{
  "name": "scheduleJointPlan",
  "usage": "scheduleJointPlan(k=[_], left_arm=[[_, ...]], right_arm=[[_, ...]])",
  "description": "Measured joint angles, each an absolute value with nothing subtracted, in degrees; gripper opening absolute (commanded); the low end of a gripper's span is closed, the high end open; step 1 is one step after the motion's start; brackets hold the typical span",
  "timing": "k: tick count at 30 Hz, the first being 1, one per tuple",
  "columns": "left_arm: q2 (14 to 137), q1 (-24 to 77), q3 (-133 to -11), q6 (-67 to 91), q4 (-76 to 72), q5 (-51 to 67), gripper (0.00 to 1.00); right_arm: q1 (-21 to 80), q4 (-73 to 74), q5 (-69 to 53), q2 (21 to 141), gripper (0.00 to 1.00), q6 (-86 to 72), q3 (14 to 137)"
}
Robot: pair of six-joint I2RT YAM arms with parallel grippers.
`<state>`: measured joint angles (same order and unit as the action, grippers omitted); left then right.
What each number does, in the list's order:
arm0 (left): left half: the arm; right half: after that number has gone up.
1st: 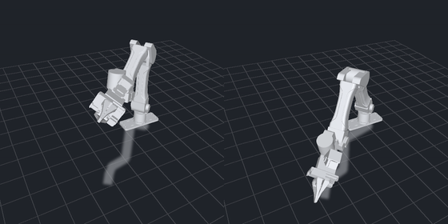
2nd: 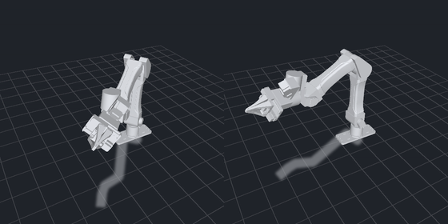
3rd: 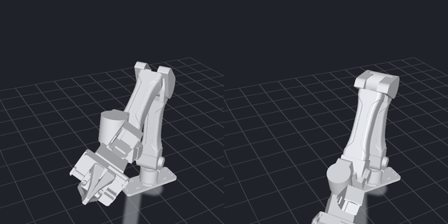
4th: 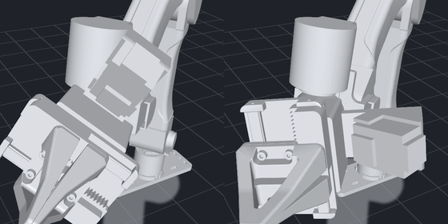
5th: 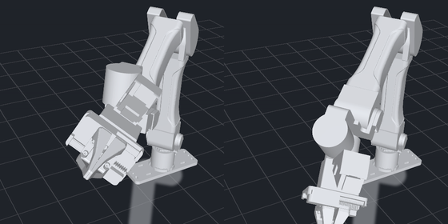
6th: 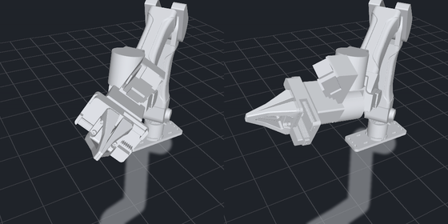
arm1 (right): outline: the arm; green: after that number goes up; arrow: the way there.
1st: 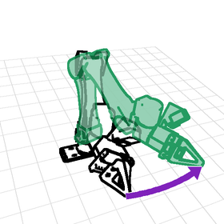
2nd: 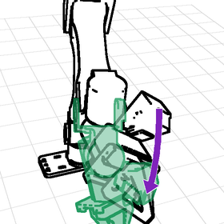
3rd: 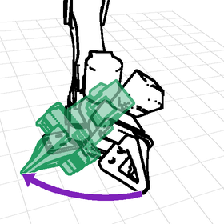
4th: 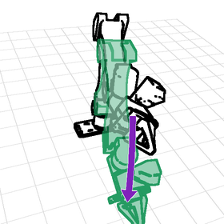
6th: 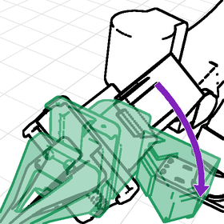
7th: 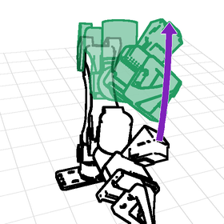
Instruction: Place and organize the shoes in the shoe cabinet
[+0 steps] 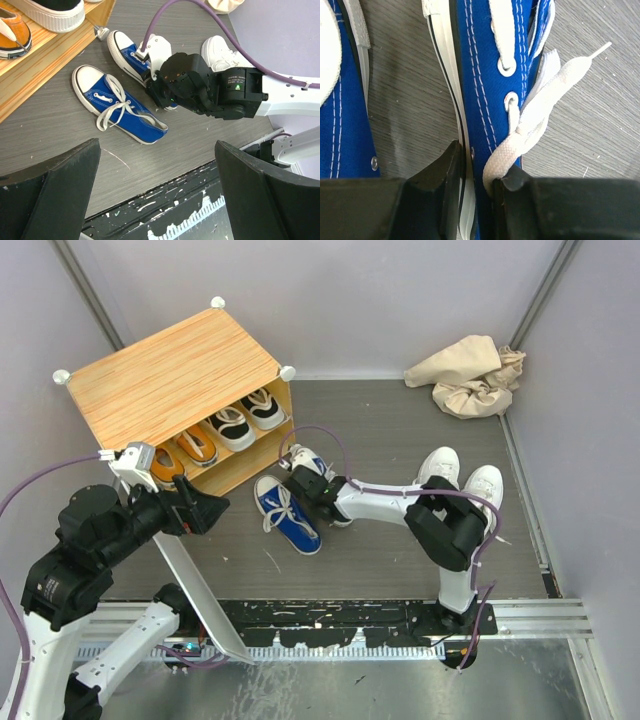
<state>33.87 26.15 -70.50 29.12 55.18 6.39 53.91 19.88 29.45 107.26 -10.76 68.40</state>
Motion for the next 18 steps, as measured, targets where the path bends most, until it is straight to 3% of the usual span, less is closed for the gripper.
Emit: scheduleJointPlan(k=[4,6,12,18], left_arm=[[33.9,26.2,-70.5,29.1,55.2,6.2,0.98],[33.9,26.2,-70.5,29.1,55.2,6.2,0.98],[33.8,26.2,-70.1,29.1,55.1,6.3,0.98],[32.9,26.2,-69.2,29.1,55.1,6.5,0.98]], right_arm=[[53.8,20.5,26.1,106.5,0.55,-9.7,68.0],[52.9,21.1,21.2,104.7,0.63,-9.8,67.0],[53.5,25.1,5.6,93.7,0.68,-10.7,64.9],[53.8,26.1,-1.4,85.9,0.7,-11.9,65.0]])
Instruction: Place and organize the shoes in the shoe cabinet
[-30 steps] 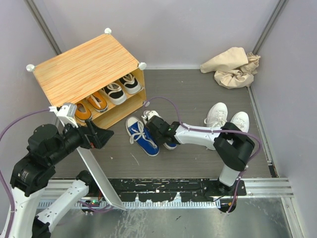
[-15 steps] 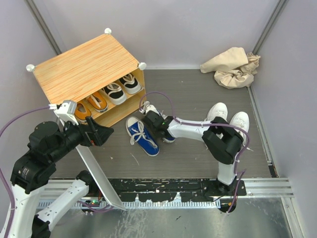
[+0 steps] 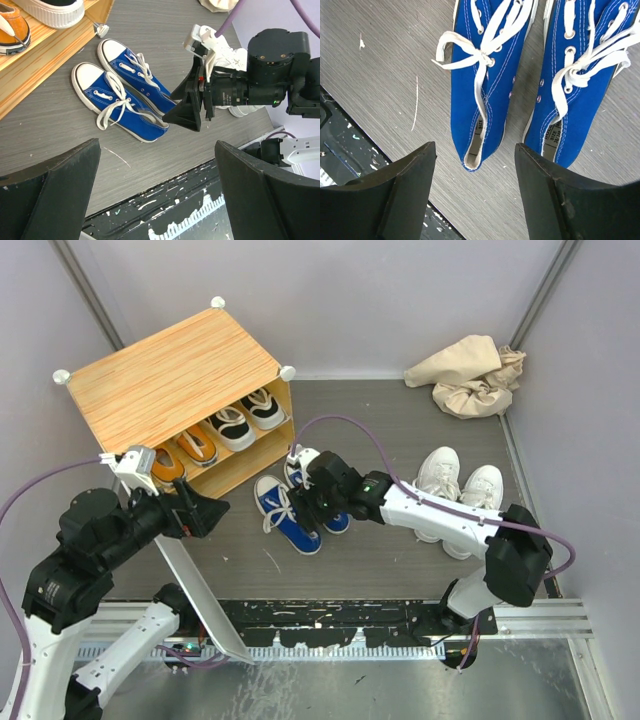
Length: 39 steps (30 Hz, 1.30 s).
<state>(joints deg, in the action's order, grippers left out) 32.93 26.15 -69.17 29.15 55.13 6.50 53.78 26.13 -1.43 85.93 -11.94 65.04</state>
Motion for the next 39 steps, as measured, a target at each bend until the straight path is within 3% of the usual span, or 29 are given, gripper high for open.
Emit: scheduleJointPlan(k=[14,30,39], left_arm=[[29.9,26.2,-68.5,29.1,56.0,6.4,0.98],[30.2,26.2,-67.6,29.1,56.4,6.5,0.98],[30.2,26.2,-67.6,28.9,56.6,6.2,0.98]], right_arm=[[53.8,28.9,1.0,94.1,0.72,-14.0,65.0],[53.8,32.2,6.3,93.8,0.73,-13.7,68.1],[53.4,30.5,3.4,95.9,0.73,-13.7,68.1]])
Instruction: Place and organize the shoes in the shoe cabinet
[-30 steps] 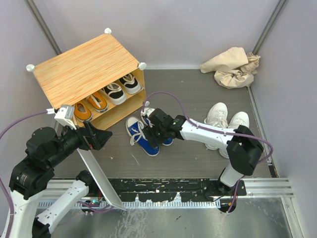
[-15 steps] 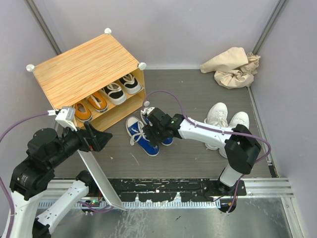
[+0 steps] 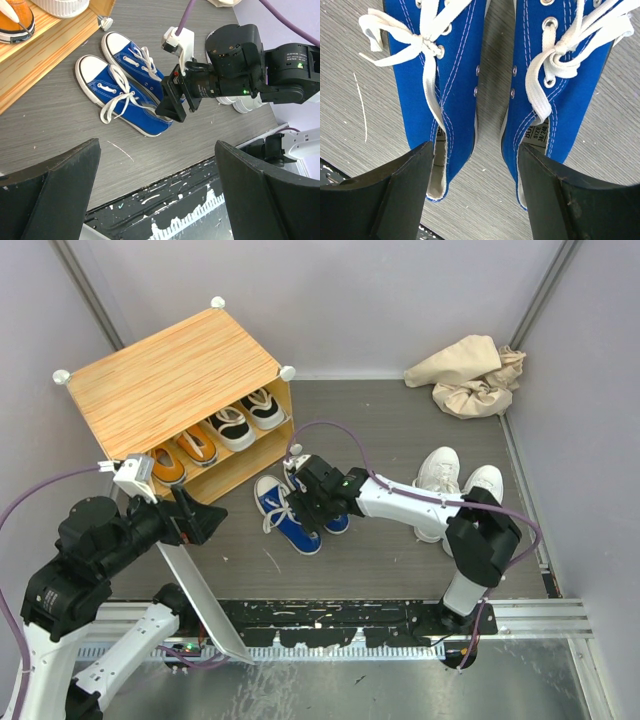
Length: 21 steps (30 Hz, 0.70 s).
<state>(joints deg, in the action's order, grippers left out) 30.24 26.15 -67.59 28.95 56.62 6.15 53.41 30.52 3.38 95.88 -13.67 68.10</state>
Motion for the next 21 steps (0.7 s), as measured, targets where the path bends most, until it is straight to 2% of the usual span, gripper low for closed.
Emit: scheduleJointPlan(k=[7,14,16,18,21], left_arm=[[29.3,26.2,-67.6,29.0,57.5,5.9,0.98],[29.1,26.2,-67.6,29.0,57.5,5.9,0.98],[29.1,26.2,-67.6,29.0,57.5,5.8,0.98],[29.1,26.2,-67.6,29.0,57.5,5.8,0.98],[29.1,26.2,-67.6,29.1,57.6,5.8,0.98]], right_arm=[[53.4,29.5,3.1,98.0,0.71,-13.6,68.1],[53.4,27.6,6.6,100.4,0.63,-13.9,66.6],[53.5,26.7,7.7,100.5,0.56,-13.9,66.1],[53.6,25.7,8.5,100.6,0.45,-13.8,65.5],[53.7,24.6,8.8,101.0,0.18,-13.5,65.1]])
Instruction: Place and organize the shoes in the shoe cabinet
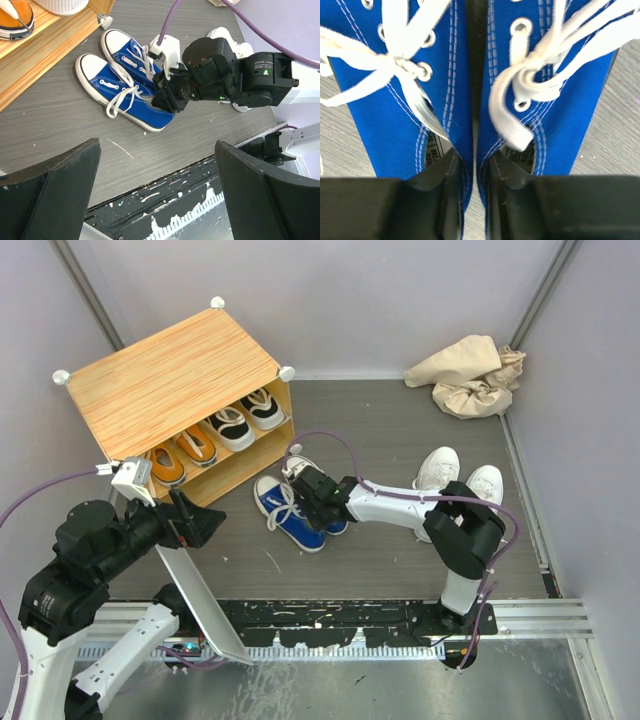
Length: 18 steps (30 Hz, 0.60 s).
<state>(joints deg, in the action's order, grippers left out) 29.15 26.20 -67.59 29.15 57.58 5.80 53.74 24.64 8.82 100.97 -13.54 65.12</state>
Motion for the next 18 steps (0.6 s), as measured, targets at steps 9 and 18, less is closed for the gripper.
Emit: scheduleJointPlan(k=[9,18], left_arm=[[29.5,26.2,-67.7,29.6,57.7,4.9,0.98],[29.5,26.3,-67.7,29.5,57.7,4.5,0.98]], right_arm=[[56.2,24.1,10.7,101.2,0.01,-12.4,65.2],[59.5,30.5,8.4,99.6,0.01,-10.6,70.7]])
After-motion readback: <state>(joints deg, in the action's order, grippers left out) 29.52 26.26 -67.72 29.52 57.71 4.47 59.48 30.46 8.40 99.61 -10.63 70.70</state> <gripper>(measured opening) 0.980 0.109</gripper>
